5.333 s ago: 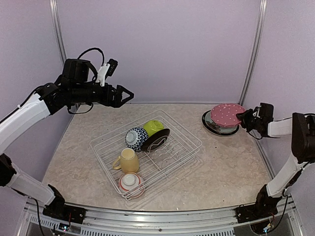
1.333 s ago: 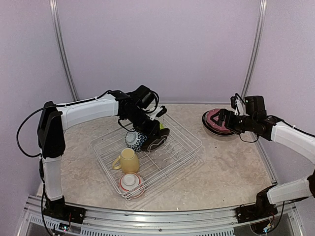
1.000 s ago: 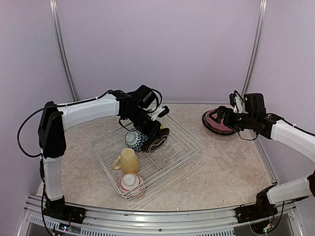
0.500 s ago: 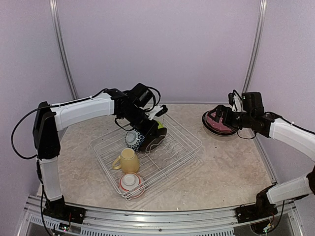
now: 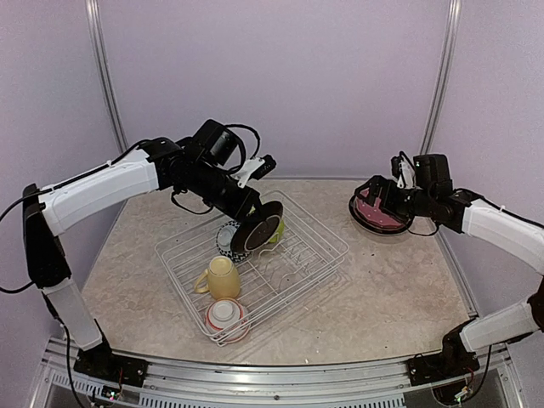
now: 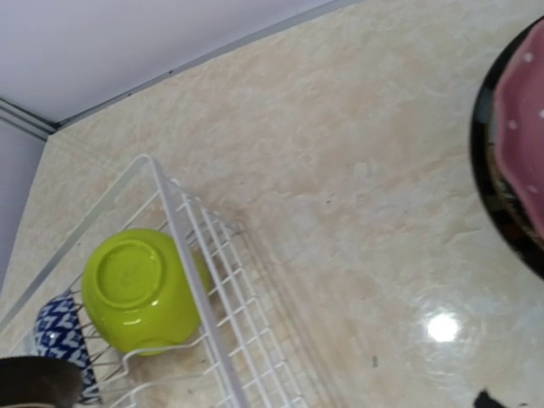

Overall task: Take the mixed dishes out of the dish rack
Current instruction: Grab the plate from the dish rack, then pass from the left arm to the right

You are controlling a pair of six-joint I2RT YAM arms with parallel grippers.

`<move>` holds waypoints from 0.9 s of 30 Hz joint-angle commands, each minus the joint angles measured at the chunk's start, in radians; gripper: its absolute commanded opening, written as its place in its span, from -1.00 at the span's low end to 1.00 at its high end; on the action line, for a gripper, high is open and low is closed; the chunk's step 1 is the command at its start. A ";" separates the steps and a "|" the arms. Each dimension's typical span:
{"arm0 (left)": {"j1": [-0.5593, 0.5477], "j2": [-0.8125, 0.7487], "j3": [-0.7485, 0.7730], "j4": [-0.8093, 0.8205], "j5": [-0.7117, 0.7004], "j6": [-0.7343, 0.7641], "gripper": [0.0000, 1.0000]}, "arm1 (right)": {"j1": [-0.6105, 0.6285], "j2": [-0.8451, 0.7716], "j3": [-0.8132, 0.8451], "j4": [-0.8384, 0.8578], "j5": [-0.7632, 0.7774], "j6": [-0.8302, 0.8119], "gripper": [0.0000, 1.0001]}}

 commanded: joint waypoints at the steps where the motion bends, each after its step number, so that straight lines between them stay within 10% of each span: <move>1: -0.034 -0.135 -0.042 0.119 0.031 0.034 -1.00 | 0.042 0.042 0.042 0.013 -0.002 0.043 0.99; 13: -0.210 -0.319 -0.223 0.442 -0.314 0.322 -1.00 | 0.103 0.083 0.110 0.098 -0.055 0.160 1.00; 19: -0.321 -0.261 -0.306 0.684 -0.674 0.680 -1.00 | 0.104 0.075 0.116 0.176 -0.112 0.210 1.00; 27: -0.332 -0.089 -0.346 0.965 -0.823 1.011 -1.00 | 0.133 0.049 0.176 0.121 -0.084 0.194 1.00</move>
